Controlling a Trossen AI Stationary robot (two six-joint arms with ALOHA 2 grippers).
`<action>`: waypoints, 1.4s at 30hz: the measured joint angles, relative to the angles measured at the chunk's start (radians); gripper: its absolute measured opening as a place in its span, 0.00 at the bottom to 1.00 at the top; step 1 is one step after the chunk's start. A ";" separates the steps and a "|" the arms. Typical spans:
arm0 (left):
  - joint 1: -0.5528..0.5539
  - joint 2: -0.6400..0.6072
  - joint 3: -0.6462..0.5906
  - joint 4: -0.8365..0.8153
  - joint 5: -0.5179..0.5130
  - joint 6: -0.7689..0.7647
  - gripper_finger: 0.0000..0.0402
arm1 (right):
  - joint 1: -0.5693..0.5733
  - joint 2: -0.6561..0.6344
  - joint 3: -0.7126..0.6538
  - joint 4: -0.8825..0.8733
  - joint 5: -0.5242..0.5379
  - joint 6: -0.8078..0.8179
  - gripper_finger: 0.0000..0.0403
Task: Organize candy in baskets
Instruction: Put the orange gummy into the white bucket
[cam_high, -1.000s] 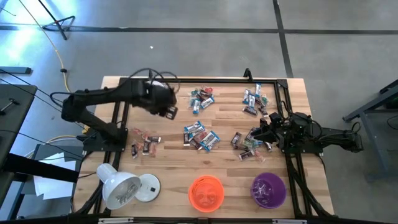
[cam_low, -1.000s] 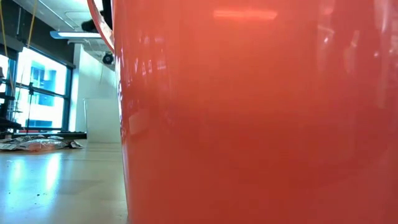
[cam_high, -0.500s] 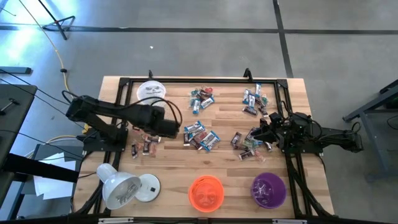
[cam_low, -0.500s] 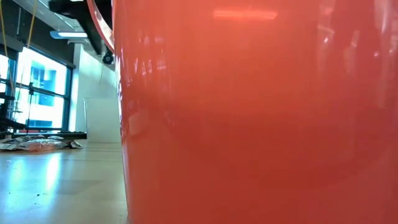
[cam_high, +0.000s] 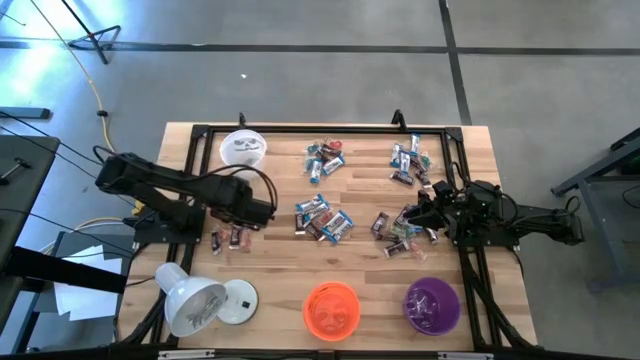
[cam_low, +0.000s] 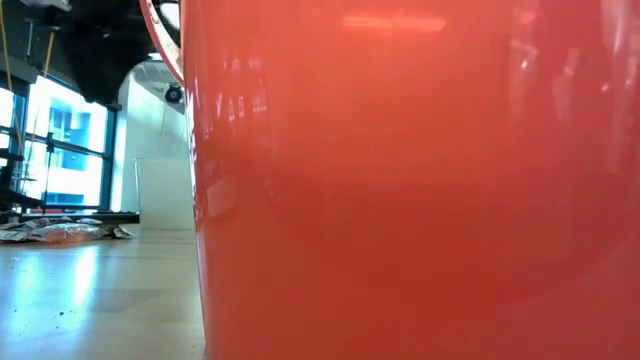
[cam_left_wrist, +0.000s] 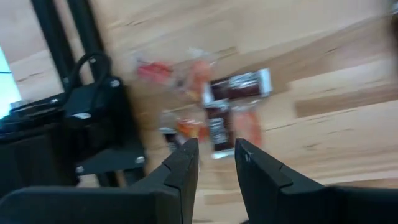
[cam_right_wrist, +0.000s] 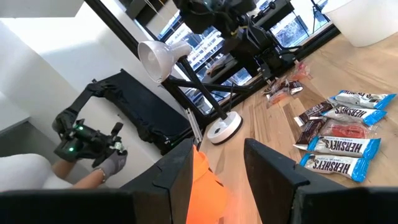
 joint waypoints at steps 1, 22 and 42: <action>0.001 -0.010 -0.022 0.006 0.000 0.004 0.24 | 0.000 0.000 0.000 0.000 0.000 0.000 0.34; 0.134 -0.303 -0.541 0.465 0.035 0.201 0.24 | 0.000 0.000 0.000 0.000 0.000 0.000 0.34; 0.254 -0.293 -0.716 0.726 0.046 0.287 0.24 | 0.000 0.000 0.000 0.000 0.000 0.000 0.34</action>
